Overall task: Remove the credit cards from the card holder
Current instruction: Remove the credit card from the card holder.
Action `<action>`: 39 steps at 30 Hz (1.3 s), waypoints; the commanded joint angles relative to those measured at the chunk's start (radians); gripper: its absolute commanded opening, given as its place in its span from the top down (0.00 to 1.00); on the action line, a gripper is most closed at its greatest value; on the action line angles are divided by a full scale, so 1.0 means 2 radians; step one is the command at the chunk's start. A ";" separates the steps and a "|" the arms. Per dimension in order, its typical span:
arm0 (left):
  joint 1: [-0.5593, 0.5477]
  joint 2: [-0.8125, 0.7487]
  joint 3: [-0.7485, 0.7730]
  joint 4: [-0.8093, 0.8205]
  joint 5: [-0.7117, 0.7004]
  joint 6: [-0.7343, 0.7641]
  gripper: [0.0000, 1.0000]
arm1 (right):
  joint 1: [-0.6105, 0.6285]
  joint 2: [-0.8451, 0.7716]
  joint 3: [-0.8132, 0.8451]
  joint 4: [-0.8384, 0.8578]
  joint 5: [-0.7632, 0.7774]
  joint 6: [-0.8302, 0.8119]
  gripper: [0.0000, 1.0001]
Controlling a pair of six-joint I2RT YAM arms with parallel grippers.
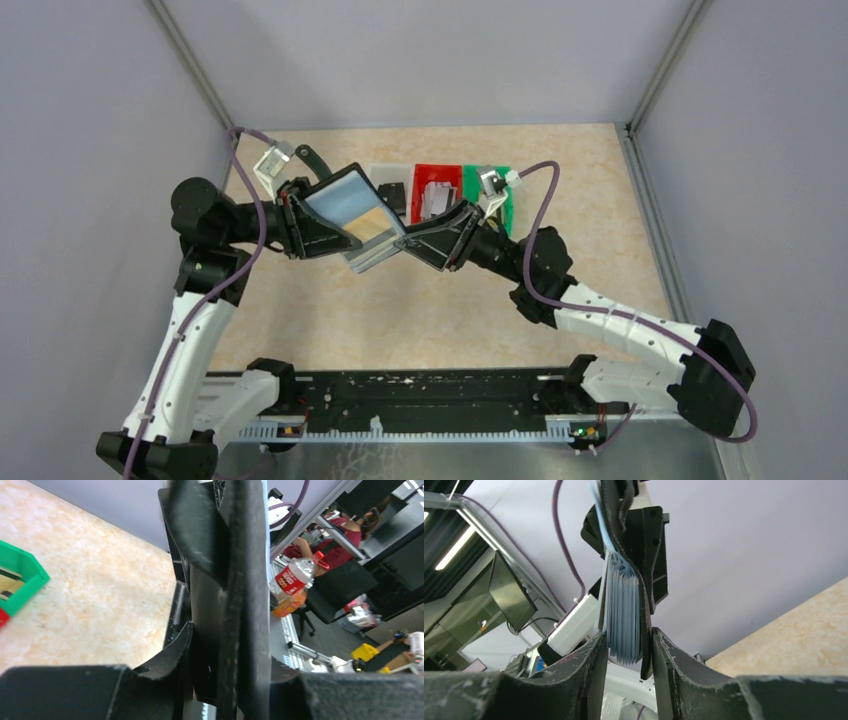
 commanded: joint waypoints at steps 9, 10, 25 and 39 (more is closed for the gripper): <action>-0.009 -0.015 0.037 -0.103 0.058 0.126 0.99 | 0.007 0.015 0.042 -0.049 0.071 0.000 0.58; -0.008 -0.016 0.037 -0.104 0.057 0.127 0.97 | 0.007 0.019 0.040 -0.037 0.065 0.006 0.59; -0.008 -0.034 0.052 -0.264 -0.163 0.458 0.01 | 0.014 -0.016 0.165 -0.384 0.148 -0.123 1.00; -0.008 -0.115 -0.121 -0.143 -0.278 0.537 0.01 | 0.126 0.172 0.475 -0.854 0.425 -0.281 1.00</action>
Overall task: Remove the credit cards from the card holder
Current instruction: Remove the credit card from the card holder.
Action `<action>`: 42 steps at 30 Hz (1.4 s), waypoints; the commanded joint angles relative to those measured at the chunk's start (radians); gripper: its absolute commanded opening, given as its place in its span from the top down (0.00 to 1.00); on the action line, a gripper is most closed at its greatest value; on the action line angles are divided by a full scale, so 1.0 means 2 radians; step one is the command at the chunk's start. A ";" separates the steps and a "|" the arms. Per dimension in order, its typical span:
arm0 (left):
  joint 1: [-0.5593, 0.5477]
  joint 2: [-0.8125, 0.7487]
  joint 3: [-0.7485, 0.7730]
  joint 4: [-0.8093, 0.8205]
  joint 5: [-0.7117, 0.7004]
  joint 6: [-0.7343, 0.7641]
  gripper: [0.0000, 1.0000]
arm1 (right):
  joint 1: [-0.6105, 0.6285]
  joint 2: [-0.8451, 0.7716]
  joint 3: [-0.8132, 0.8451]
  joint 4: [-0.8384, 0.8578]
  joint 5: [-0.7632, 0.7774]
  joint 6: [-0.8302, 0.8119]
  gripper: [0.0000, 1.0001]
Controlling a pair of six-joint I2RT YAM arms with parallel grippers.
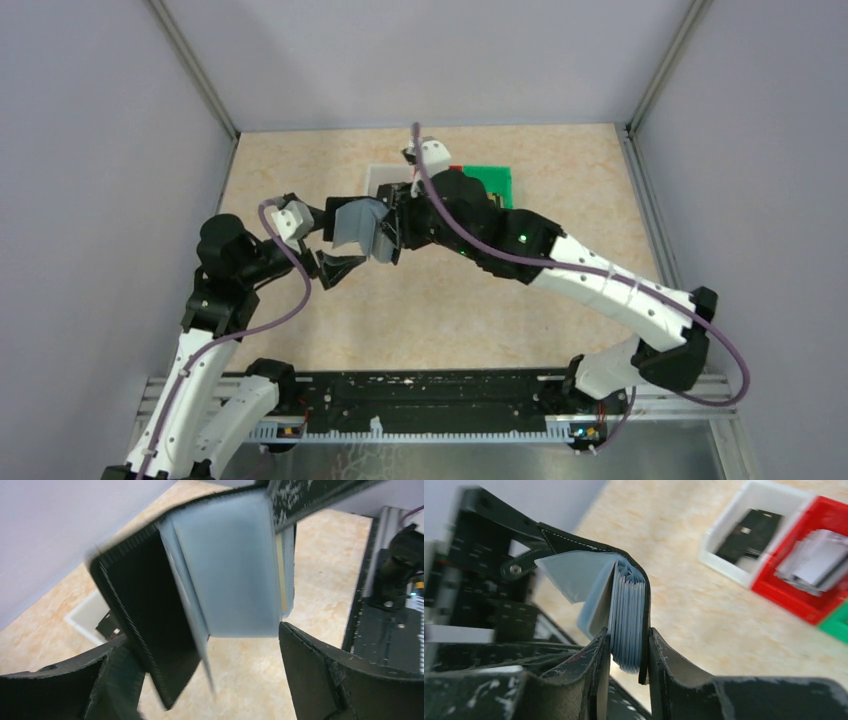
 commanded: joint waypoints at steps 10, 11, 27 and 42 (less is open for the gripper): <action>-0.003 -0.015 -0.034 0.008 -0.025 0.011 0.01 | 0.084 0.172 0.214 -0.296 0.272 -0.113 1.00; -0.003 -0.015 -0.034 0.002 -0.018 0.018 0.01 | 0.084 0.170 0.213 -0.290 0.261 -0.114 1.00; -0.003 -0.016 0.000 -0.056 0.011 -0.035 0.01 | -0.004 -0.047 -0.032 0.031 -0.142 -0.116 1.00; -0.003 -0.018 0.022 0.003 0.006 -0.280 0.02 | -0.059 -0.133 -0.121 0.157 -0.233 -0.056 1.00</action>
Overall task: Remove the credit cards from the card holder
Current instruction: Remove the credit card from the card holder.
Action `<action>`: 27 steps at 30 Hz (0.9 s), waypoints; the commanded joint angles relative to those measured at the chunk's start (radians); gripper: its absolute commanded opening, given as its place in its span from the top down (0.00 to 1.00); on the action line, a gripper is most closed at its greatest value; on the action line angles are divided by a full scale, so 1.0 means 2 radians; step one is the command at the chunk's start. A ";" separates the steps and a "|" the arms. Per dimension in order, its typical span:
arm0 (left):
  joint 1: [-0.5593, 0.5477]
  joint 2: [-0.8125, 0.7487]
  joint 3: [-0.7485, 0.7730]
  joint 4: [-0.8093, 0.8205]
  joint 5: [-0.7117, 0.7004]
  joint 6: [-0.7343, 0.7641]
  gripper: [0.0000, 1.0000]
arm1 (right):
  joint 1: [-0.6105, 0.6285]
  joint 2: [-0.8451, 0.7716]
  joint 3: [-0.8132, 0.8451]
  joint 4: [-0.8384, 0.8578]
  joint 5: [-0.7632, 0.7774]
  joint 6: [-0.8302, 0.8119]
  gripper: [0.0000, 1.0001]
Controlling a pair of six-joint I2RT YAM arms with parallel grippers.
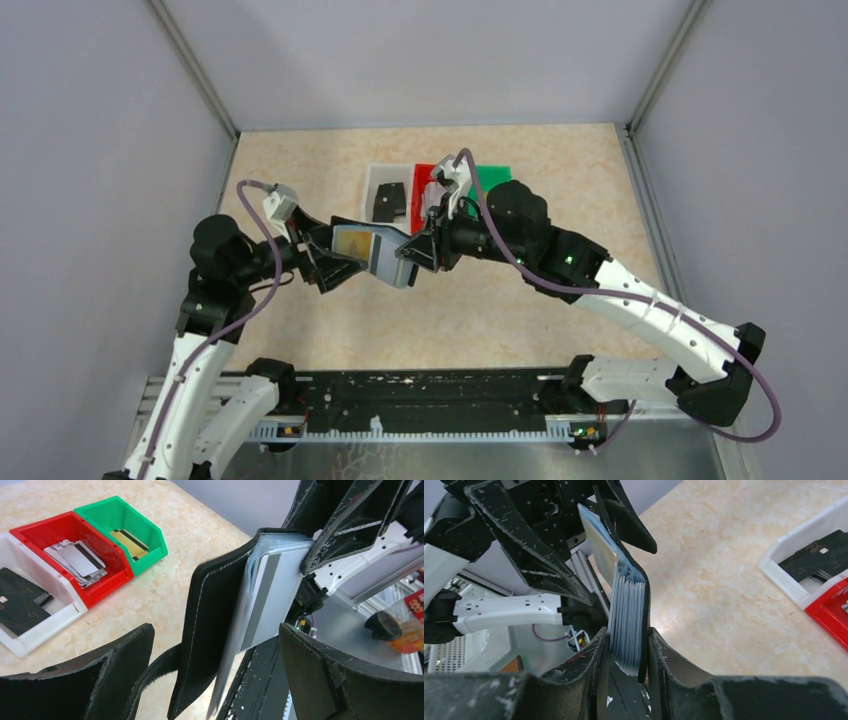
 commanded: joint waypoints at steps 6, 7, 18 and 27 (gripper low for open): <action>-0.002 -0.009 0.017 0.018 -0.015 -0.065 0.06 | -0.021 -0.049 -0.014 0.119 -0.037 0.038 1.00; -0.002 -0.010 0.018 0.025 -0.005 -0.071 0.08 | -0.021 -0.050 -0.016 0.120 -0.037 0.039 1.00; -0.002 -0.024 0.040 0.079 0.020 -0.094 0.42 | -0.041 -0.055 -0.046 0.165 -0.066 0.069 1.00; -0.002 -0.027 0.061 0.095 0.013 -0.104 0.66 | -0.061 -0.066 -0.108 0.284 -0.101 0.143 1.00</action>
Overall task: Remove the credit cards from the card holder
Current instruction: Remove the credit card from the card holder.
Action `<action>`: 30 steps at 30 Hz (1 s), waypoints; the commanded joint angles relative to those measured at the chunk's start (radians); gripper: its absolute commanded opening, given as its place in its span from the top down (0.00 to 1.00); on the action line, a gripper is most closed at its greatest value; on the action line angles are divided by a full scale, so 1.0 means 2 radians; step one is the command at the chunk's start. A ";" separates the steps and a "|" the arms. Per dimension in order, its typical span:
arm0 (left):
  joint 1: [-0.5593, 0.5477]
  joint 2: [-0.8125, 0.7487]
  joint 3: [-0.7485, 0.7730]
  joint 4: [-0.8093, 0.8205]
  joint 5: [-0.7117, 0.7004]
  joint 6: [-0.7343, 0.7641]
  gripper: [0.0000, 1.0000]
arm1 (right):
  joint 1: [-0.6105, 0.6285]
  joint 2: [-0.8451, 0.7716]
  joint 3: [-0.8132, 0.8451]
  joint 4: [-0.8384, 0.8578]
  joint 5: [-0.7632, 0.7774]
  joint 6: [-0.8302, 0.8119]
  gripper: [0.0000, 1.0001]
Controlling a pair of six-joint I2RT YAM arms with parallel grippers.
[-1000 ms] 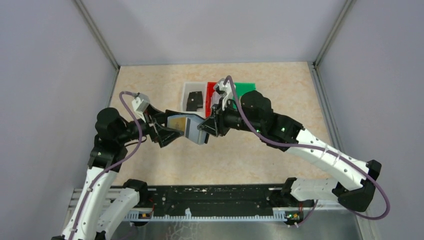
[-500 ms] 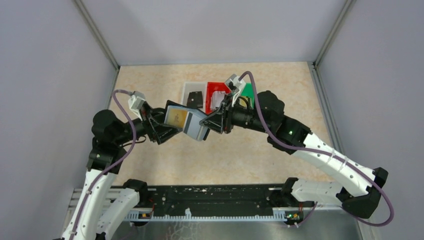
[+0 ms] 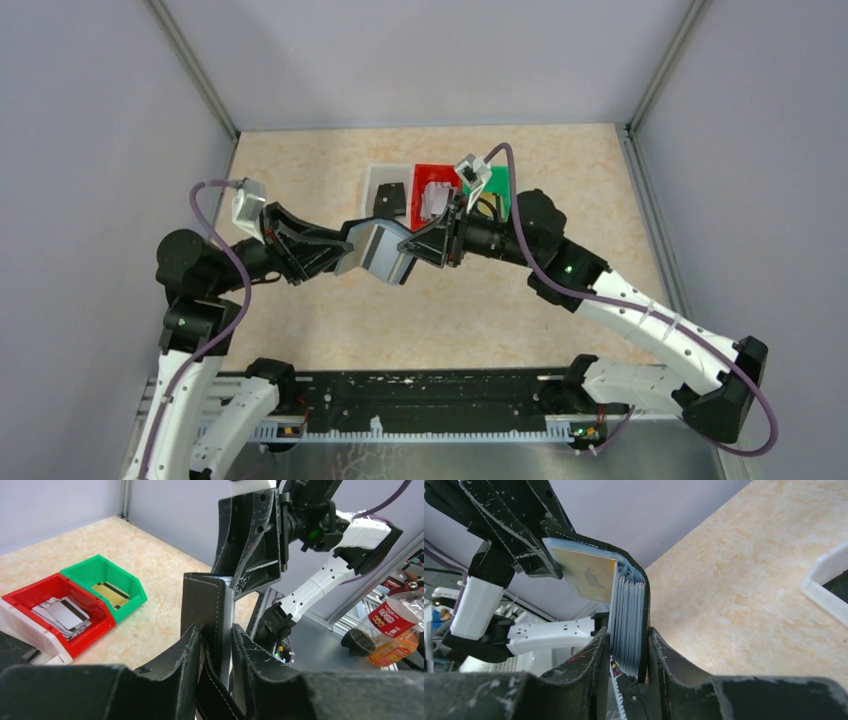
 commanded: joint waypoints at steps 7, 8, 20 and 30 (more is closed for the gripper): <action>-0.003 -0.012 0.026 -0.035 -0.101 0.088 0.66 | -0.025 -0.026 -0.019 0.158 -0.043 0.086 1.00; -0.003 -0.011 0.026 -0.040 -0.111 0.101 0.66 | -0.025 -0.025 -0.016 0.153 -0.044 0.086 1.00; -0.003 -0.006 0.024 -0.017 -0.017 0.044 0.61 | -0.026 -0.029 -0.015 0.163 -0.035 0.095 1.00; -0.003 -0.009 0.022 -0.029 -0.028 0.039 0.66 | -0.034 -0.050 -0.037 0.196 -0.020 0.110 1.00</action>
